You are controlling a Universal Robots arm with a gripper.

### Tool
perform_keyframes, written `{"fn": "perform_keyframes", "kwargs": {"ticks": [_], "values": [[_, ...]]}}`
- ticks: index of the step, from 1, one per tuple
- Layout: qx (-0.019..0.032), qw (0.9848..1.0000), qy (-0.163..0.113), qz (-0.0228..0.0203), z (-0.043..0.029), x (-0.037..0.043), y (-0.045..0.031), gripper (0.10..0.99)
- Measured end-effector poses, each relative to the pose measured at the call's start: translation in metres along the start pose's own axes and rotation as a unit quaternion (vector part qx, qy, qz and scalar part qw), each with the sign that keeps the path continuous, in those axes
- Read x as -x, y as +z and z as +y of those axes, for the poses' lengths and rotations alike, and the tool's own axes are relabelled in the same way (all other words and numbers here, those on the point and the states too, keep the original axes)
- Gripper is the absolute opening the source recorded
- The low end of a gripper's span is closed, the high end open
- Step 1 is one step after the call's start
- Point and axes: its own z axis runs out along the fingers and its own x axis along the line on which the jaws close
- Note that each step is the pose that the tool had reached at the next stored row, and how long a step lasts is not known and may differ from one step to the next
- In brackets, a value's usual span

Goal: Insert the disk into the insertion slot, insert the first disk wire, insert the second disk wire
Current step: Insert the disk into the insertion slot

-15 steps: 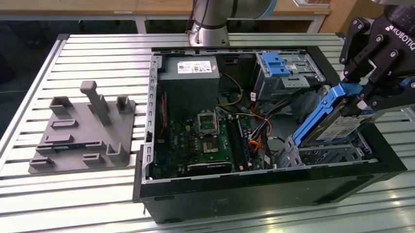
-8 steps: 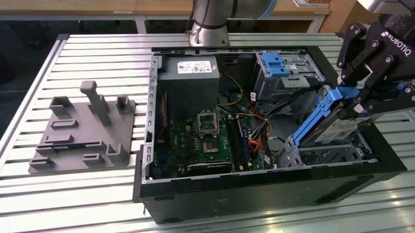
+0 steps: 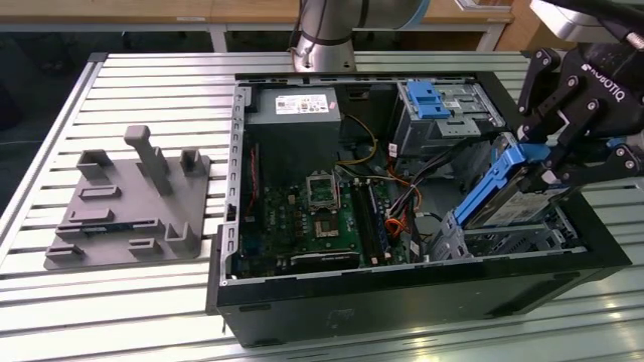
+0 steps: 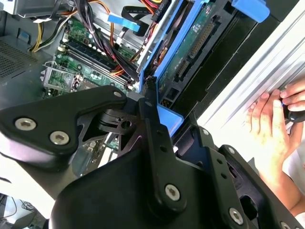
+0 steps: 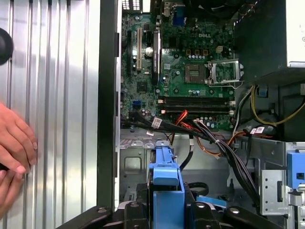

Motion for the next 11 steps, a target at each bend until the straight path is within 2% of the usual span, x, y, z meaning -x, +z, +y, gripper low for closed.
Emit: {"fn": "perform_keyframes", "kwargs": {"ticks": [9, 10, 11], "values": [[0.0002, 1.0, 0.0, 0.0001, -0.0013, -0.001, 0.0127, 0.365], [0.0002, 1.0, 0.0, 0.0, -0.0014, -0.001, 0.0134, 0.376], [0.0002, 1.0, 0.0, 0.0002, -0.0014, -0.0011, 0.0135, 0.431]]}}
